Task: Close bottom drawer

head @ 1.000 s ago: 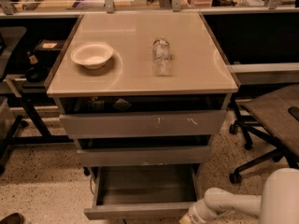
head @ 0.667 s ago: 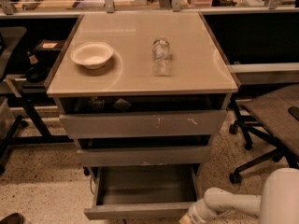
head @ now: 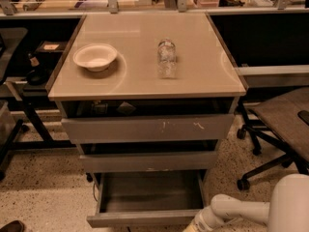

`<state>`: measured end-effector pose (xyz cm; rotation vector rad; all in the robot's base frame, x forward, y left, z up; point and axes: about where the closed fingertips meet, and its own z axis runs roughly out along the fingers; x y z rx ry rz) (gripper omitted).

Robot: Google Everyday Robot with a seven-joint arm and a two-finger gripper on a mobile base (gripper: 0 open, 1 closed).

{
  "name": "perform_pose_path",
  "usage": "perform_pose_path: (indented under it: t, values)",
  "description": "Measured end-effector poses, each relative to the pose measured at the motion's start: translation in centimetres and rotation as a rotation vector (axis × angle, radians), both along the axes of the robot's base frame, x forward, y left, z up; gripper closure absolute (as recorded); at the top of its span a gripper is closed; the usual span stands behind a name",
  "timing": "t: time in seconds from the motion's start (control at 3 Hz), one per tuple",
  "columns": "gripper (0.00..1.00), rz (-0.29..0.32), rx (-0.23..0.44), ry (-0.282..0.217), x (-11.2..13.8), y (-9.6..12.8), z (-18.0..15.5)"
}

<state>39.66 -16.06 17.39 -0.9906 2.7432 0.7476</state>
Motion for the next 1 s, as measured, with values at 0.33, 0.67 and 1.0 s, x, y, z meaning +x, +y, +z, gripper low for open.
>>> perform_pose_path:
  t: [0.33,0.67,1.0]
  values:
    - [0.0,0.0,0.0,0.0,0.0,0.0,0.0]
    - [0.0,0.0,0.0,0.0,-0.01,0.01,-0.01]
    - [0.19,0.0,0.0,0.0,-0.01,0.01,-0.01]
